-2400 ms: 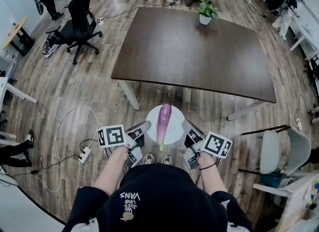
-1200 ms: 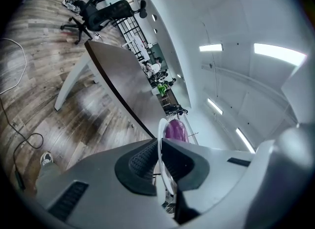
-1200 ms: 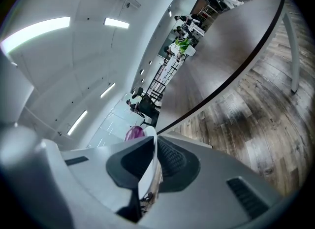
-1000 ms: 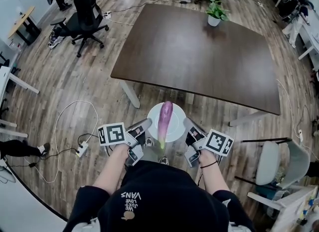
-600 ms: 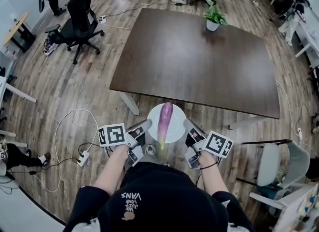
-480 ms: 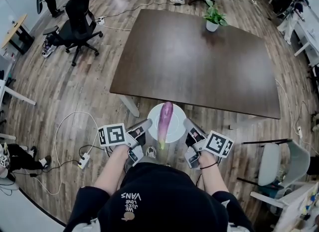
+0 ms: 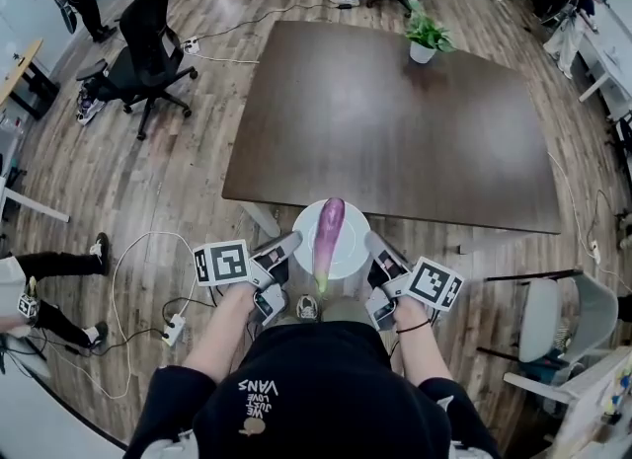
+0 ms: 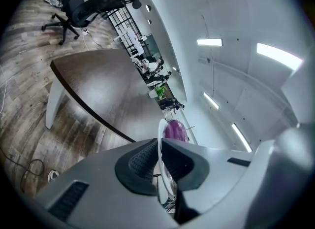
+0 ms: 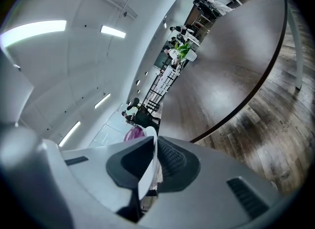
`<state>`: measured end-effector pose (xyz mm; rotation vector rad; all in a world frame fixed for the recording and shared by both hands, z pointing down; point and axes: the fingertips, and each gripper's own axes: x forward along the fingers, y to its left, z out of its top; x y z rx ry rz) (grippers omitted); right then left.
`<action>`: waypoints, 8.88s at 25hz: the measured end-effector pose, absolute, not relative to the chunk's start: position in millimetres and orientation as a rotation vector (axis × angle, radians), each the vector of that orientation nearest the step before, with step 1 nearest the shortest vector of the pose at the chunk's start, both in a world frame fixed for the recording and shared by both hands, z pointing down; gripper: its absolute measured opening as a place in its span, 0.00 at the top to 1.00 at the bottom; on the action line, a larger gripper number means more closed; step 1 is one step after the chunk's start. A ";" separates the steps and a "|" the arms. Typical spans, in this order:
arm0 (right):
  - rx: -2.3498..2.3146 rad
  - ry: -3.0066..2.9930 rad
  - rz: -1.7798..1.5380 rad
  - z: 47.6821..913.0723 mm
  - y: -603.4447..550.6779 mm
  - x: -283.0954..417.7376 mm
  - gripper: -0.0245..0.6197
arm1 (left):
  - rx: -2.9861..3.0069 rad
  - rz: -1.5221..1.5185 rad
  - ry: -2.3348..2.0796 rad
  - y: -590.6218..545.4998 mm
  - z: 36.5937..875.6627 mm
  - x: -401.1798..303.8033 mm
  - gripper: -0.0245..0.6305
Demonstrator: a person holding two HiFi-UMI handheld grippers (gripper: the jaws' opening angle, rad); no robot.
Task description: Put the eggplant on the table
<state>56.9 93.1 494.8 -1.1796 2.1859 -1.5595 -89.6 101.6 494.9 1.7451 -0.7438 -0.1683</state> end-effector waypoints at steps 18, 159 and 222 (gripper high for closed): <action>-1.135 2.251 -1.606 496.3 6.1 69.7 0.91 | 1.704 -0.208 -0.787 23.6 498.6 -75.6 0.93; -1.541 2.473 -1.813 656.2 -310.9 32.9 0.91 | 1.643 0.325 -1.005 -299.0 650.5 -113.5 0.63; -1.375 2.916 -0.715 458.5 -132.1 64.1 0.93 | 2.180 0.048 -1.534 -102.8 467.0 -84.2 0.95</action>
